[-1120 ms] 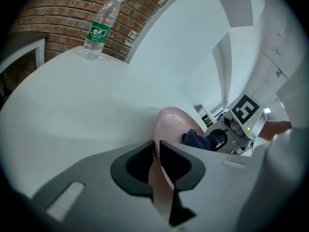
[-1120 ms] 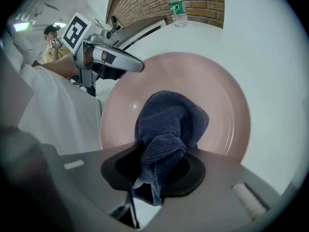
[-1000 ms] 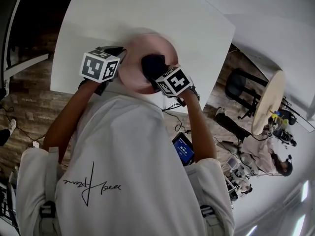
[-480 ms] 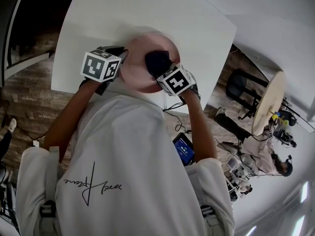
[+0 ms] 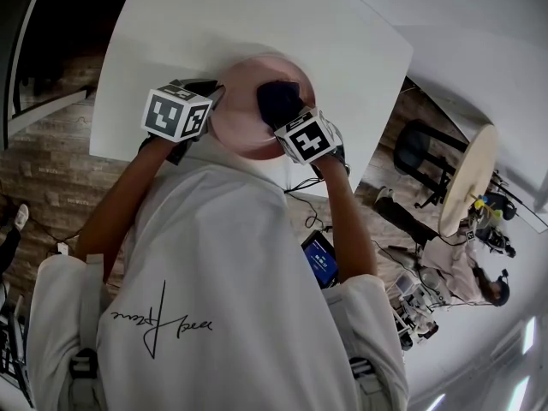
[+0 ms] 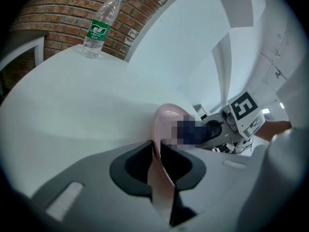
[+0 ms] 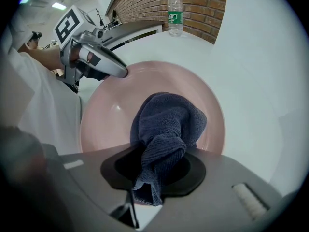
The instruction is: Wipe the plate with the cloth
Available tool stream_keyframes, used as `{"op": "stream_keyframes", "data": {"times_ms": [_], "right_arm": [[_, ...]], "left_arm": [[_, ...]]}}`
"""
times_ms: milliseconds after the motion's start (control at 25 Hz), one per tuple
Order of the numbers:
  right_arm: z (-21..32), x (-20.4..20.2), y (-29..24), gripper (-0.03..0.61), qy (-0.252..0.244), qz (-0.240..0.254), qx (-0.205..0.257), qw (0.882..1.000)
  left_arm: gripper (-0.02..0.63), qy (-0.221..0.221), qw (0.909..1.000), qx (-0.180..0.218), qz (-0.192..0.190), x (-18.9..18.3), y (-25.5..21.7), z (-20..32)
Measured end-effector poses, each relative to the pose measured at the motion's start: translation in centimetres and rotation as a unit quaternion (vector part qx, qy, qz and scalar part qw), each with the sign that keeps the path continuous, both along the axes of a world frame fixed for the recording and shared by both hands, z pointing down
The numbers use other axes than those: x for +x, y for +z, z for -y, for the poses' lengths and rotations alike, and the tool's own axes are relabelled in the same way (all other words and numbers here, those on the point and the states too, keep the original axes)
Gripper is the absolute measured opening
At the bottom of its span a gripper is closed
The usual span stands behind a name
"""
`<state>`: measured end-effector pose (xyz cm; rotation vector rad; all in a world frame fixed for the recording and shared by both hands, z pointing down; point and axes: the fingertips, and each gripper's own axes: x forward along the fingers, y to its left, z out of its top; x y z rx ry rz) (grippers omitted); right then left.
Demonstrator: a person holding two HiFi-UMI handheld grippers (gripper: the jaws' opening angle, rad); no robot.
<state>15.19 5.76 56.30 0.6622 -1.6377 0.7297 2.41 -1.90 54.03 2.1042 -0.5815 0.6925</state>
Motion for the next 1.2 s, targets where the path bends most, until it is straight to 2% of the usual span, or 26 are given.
{"op": "stream_keyframes", "data": {"times_ms": [440, 1200], "right_arm": [[1.8, -0.1, -0.3, 0.114, 0.007, -0.016, 0.041, 0.999], [3.5, -2.0, -0.6, 0.11, 0.011, -0.003, 0.069, 0.998]], "left_arm": [[0.069, -0.001, 1.0, -0.002, 0.0, -0.1, 0.1, -0.1], [0.069, -0.002, 0.9999, -0.012, -0.004, -0.1, 0.4, -0.4]]}}
